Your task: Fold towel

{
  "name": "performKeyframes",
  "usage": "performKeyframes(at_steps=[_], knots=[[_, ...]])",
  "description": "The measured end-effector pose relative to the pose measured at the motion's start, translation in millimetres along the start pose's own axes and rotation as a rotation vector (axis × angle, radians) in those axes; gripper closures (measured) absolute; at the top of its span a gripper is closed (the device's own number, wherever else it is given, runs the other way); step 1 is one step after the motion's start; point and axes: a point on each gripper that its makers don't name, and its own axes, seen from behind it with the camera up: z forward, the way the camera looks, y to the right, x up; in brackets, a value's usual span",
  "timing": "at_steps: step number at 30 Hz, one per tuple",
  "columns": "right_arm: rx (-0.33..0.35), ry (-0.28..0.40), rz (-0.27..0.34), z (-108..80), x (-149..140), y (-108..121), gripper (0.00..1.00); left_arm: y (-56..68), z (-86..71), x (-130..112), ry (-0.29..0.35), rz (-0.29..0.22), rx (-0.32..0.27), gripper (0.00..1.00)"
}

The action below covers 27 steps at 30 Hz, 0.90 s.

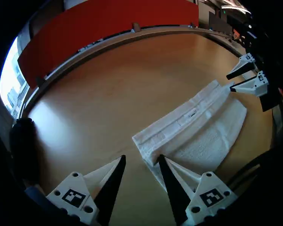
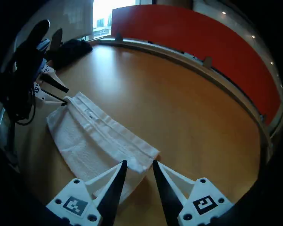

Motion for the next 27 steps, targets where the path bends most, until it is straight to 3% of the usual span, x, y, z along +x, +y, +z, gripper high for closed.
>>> performKeyframes(at_steps=[2, 4, 12, 14, 18, 27], knots=[[-0.004, 0.004, 0.003, 0.6, 2, 2, 0.38, -3.5, 0.1, 2, 0.0, -0.003, 0.007, 0.24], [-0.009, 0.012, 0.005, 0.2, 5, 4, 0.36, -6.8, -0.8, 4, 0.005, -0.008, 0.014, 0.22], [-0.031, 0.03, 0.009, -0.5, 12, 12, 0.34, -16.7, -6.3, 12, 0.023, -0.029, 0.033, 0.19], [-0.032, 0.035, 0.01, -1.6, 13, 12, 0.26, -18.0, -8.9, 13, 0.029, -0.032, 0.036, 0.18], [-0.032, 0.038, 0.011, -4.8, 12, 11, 0.08, -17.7, -13.9, 13, 0.032, -0.046, 0.034, 0.09], [-0.023, 0.035, 0.02, -13.9, 1, 2, 0.07, -9.9, -23.0, 3, 0.028, -0.096, 0.017, 0.09]])
